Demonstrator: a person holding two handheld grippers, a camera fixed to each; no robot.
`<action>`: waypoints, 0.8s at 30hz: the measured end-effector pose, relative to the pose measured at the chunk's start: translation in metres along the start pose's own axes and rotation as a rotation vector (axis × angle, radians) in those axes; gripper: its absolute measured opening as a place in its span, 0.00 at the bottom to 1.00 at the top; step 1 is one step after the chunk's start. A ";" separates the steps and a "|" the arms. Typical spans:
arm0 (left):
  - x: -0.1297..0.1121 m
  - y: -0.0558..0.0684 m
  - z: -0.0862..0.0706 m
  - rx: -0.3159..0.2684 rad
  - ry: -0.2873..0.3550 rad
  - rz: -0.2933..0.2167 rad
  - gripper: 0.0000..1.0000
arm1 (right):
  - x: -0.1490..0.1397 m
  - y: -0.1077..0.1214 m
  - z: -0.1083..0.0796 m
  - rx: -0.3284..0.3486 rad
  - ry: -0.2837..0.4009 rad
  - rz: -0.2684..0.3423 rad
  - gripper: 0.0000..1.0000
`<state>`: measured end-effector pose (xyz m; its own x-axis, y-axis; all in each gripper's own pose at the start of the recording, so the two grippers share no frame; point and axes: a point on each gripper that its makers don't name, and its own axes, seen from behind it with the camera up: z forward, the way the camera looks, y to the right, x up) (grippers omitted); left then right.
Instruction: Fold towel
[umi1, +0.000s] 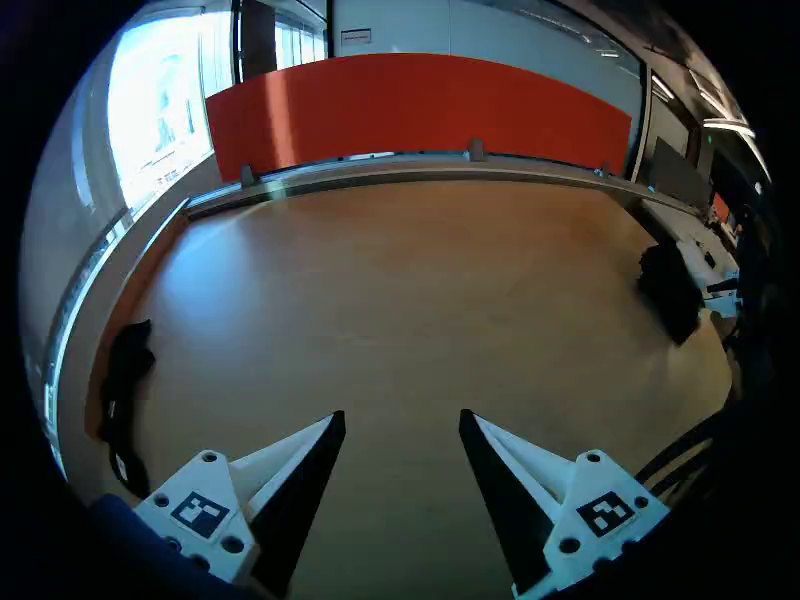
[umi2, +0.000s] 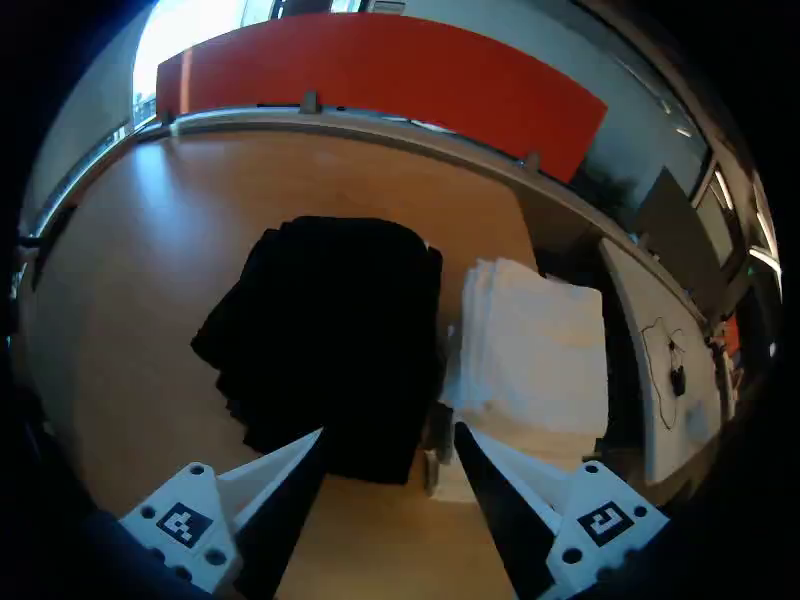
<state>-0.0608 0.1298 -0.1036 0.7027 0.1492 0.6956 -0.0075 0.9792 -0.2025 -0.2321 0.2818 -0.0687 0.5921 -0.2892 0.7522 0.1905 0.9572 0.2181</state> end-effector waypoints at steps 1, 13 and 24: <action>0.001 -0.001 0.000 0.000 0.002 -0.002 0.84 | 0.002 -0.001 -0.001 -0.001 0.007 0.005 1.00; 0.011 -0.014 -0.004 0.001 0.034 -0.010 0.84 | 0.049 -0.013 -0.027 -0.030 0.150 0.075 1.00; 0.022 -0.022 -0.008 -0.006 0.062 -0.006 0.84 | 0.102 -0.027 -0.058 -0.086 0.351 0.171 1.00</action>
<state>-0.0394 0.1103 -0.0892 0.7455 0.1344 0.6528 0.0008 0.9793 -0.2026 -0.1315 0.2256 -0.0343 0.8494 -0.1274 0.5121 0.1218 0.9916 0.0445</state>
